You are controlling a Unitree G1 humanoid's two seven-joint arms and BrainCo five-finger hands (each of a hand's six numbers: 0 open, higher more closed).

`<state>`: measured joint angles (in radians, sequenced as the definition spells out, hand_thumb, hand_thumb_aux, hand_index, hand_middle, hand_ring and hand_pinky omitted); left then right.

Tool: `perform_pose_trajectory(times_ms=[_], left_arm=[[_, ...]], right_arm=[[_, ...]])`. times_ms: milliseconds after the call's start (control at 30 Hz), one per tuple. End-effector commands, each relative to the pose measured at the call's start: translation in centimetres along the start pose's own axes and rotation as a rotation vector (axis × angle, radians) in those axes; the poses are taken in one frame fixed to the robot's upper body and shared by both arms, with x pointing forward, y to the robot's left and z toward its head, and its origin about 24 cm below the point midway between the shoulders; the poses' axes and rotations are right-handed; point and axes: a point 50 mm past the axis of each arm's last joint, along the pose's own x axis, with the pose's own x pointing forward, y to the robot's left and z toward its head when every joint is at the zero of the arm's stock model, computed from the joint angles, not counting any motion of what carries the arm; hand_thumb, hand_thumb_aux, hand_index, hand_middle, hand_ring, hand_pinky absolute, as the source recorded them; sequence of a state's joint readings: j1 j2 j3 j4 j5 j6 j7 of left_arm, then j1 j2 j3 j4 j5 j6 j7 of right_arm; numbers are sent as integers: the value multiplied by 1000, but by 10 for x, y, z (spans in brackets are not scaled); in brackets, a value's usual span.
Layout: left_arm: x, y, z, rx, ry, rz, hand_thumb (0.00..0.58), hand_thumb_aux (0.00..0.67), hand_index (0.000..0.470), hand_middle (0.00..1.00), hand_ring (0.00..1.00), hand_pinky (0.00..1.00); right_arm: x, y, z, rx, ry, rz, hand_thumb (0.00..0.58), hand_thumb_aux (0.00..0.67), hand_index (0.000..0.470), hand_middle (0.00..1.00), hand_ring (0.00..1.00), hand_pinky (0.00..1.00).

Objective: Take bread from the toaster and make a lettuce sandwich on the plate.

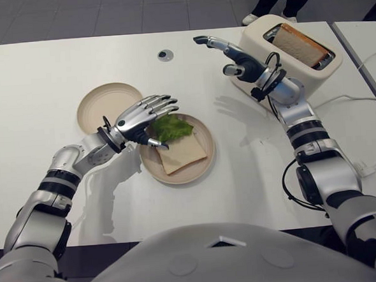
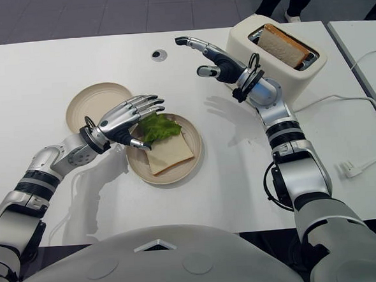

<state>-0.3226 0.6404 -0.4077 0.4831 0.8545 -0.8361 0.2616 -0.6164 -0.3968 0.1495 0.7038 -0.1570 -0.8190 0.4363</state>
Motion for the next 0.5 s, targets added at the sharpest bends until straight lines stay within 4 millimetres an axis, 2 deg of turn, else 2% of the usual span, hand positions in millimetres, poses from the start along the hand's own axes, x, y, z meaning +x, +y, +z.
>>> perform_pose_trajectory(times_ms=[33,67,100,333,500], left_arm=[[2,-8,0,10,0,-50,505,428,300,0,0,0],[2,-8,1,11,-7,-44,571,589,413,0,0,0],[3,-6,2,14,-17,-30,580,670,470,0,0,0],[5,8,8,8,-85,73,580,670,470,0,0,0],[2,22,22,-80,-186,167,580,670,470,0,0,0]], right_arm=[[1,-1,0,-12,2,20,0,0,0,0,0,0],[1,-1,0,-12,2,20,0,0,0,0,0,0],[1,-1,0,-12,1,21,0,0,0,0,0,0],[1,-1,1,-11,-2,19,0,0,0,0,0,0],[1,-1,1,-11,-3,17,0,0,0,0,0,0]])
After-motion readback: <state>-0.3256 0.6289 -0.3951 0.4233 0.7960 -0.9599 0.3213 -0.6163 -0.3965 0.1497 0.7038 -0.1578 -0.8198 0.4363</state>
